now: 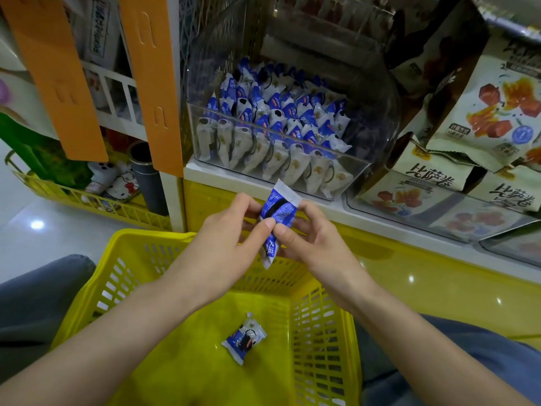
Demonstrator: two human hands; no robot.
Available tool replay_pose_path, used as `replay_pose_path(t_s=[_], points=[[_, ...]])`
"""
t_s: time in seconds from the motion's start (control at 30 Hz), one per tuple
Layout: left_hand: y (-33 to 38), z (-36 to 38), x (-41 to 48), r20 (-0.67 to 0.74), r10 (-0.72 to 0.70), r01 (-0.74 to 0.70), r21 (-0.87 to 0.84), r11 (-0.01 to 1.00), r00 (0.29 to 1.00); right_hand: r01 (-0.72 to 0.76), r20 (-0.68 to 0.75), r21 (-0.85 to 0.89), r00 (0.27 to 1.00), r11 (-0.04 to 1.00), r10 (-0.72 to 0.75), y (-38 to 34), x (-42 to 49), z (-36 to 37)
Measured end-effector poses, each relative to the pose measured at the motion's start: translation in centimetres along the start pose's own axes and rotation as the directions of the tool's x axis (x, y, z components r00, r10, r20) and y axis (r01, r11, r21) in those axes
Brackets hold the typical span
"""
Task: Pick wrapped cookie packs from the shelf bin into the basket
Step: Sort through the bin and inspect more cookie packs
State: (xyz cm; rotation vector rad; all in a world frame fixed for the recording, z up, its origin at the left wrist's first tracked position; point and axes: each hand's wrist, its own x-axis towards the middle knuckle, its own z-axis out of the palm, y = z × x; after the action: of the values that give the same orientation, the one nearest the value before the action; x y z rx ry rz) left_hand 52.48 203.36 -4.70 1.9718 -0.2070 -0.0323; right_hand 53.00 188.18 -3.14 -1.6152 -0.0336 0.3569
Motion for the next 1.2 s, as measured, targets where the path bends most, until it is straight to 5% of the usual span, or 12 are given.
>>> replay_pose_path(t_s=[0.27, 0.7, 1.03, 1.2], points=[[-0.4, -0.3, -0.1, 0.032, 0.120, -0.124, 0.297, 0.947, 0.992, 0.020, 0.028, -0.076, 0.999, 0.997, -0.018, 0.1, 0.0, -0.2], [-0.6, 0.4, 0.0, -0.008, 0.056, -0.052, 0.271, 0.961, 0.998, 0.017, 0.003, -0.097, 1.000, 0.995, -0.017, 0.8, 0.4, 0.2], [0.1, 0.3, -0.6, -0.029, 0.185, -0.146, 0.501, 0.853, 0.982, -0.064, 0.126, -0.146, 0.989, 0.987, 0.083, 0.9, 0.2, 0.5], [0.0, 0.2, -0.1, 0.025, 0.187, -0.167, 0.570, 0.804, 0.982, -0.057, 0.060, -0.145, 0.996, 0.988, 0.066, 2.2, -0.1, 1.1]])
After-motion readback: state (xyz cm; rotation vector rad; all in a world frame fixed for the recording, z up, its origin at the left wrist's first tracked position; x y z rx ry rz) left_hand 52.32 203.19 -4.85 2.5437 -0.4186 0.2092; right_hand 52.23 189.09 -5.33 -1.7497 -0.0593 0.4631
